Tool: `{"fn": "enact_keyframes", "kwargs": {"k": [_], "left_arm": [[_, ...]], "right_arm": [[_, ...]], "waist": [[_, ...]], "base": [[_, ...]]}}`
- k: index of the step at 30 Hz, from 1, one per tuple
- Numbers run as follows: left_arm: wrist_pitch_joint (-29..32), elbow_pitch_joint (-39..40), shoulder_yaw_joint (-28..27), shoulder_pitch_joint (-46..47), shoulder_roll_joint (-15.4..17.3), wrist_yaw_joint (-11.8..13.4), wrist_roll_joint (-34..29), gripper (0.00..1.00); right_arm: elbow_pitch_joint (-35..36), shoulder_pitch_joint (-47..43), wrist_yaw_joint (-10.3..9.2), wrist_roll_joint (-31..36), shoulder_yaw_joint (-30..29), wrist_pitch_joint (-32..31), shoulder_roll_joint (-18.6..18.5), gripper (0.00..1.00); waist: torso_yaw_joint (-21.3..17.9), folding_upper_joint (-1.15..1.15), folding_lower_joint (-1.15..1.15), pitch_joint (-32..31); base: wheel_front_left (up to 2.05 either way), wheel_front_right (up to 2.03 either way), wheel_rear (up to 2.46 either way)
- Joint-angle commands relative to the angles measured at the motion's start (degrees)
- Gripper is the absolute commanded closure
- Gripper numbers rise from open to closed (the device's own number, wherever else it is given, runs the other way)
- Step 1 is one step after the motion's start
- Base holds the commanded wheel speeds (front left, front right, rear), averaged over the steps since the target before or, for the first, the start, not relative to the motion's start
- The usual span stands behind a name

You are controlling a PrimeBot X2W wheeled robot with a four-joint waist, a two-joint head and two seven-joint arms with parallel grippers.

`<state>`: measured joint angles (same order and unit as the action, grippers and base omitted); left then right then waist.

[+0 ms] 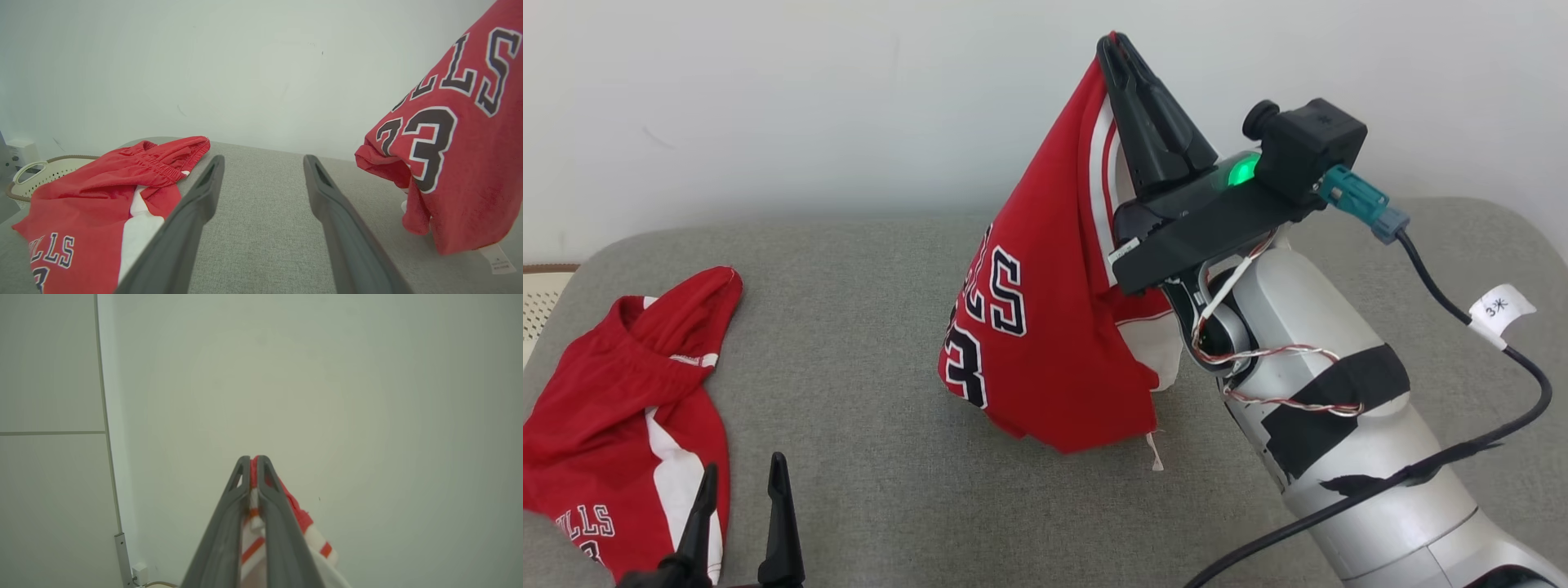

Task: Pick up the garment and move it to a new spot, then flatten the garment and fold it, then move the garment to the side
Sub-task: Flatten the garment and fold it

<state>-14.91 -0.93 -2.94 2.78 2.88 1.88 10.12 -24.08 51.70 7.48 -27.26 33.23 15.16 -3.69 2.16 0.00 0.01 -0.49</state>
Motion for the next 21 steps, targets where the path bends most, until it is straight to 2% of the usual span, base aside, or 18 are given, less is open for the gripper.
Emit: {"fn": "enact_keyframes", "kwargs": {"k": [1, 10, 21], "left_arm": [[-0.16, -0.14, 0.07, -0.46, 0.02, 0.23, -0.08, 0.00], [-0.16, -0.19, 0.17, -0.52, 0.02, 0.11, 0.22, 0.00], [-0.17, -0.03, 0.88, 0.82, 0.02, -0.02, 0.47, 0.00]], "right_arm": [[-0.17, 1.46, 0.03, 0.23, -0.12, 0.16, 0.29, 1.00], [-4.89, 0.68, 0.03, 1.49, -1.68, 0.16, -0.02, 1.00], [-18.90, 0.47, 0.03, 2.57, -3.59, 0.16, -2.70, 1.00]], "waist": [[0.08, 0.00, -0.01, -0.04], [0.47, 0.00, -0.01, 0.11], [0.42, 0.00, -0.01, 2.18]], "base": [[0.00, 0.00, 0.00], [0.00, 0.00, 0.00], [0.00, 0.00, 0.00]]}}
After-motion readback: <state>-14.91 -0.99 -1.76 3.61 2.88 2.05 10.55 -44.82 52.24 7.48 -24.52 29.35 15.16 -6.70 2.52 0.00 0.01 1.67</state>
